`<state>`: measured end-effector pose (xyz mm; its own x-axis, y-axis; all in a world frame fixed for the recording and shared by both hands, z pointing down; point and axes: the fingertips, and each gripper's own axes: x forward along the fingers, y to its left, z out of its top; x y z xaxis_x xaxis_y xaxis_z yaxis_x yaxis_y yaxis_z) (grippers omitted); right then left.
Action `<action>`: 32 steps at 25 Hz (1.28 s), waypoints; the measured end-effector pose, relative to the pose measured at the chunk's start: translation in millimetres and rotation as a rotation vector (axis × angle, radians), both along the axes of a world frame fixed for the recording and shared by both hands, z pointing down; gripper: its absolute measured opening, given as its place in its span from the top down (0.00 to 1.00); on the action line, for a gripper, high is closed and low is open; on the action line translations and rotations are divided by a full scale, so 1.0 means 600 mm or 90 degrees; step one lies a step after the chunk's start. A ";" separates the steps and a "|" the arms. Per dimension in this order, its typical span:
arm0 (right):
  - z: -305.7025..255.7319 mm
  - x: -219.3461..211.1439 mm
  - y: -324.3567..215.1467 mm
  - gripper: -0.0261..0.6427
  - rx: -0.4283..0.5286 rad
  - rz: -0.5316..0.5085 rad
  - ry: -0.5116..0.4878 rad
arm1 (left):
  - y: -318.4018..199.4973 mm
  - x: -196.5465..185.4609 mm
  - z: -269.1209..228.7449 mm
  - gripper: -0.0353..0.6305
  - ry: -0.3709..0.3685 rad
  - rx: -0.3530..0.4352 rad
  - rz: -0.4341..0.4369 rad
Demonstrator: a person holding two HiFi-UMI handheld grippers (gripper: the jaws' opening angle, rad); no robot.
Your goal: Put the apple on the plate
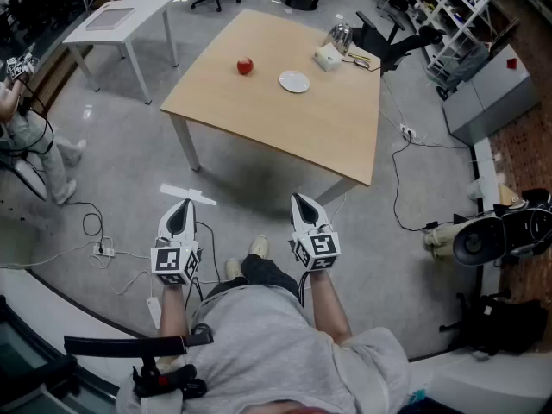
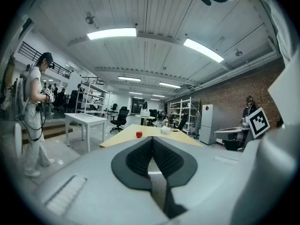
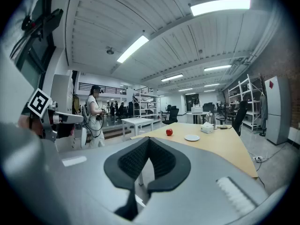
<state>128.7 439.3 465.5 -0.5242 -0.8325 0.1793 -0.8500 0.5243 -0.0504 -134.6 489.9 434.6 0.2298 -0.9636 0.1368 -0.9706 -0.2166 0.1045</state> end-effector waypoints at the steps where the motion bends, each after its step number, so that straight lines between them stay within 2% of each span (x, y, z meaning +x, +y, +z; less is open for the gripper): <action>1: 0.000 -0.001 0.000 0.95 0.000 0.000 0.000 | 0.000 -0.001 0.000 0.92 0.000 0.000 0.000; 11: -0.007 0.002 -0.003 0.95 0.003 0.001 -0.014 | -0.009 0.000 -0.011 0.92 -0.004 0.005 0.002; 21: -0.001 -0.013 -0.046 0.95 0.004 0.000 -0.022 | -0.049 -0.011 0.011 0.92 -0.005 0.001 0.002; 32: -0.001 -0.010 -0.163 0.95 0.003 -0.005 -0.034 | -0.158 -0.005 0.002 0.92 -0.015 -0.005 -0.004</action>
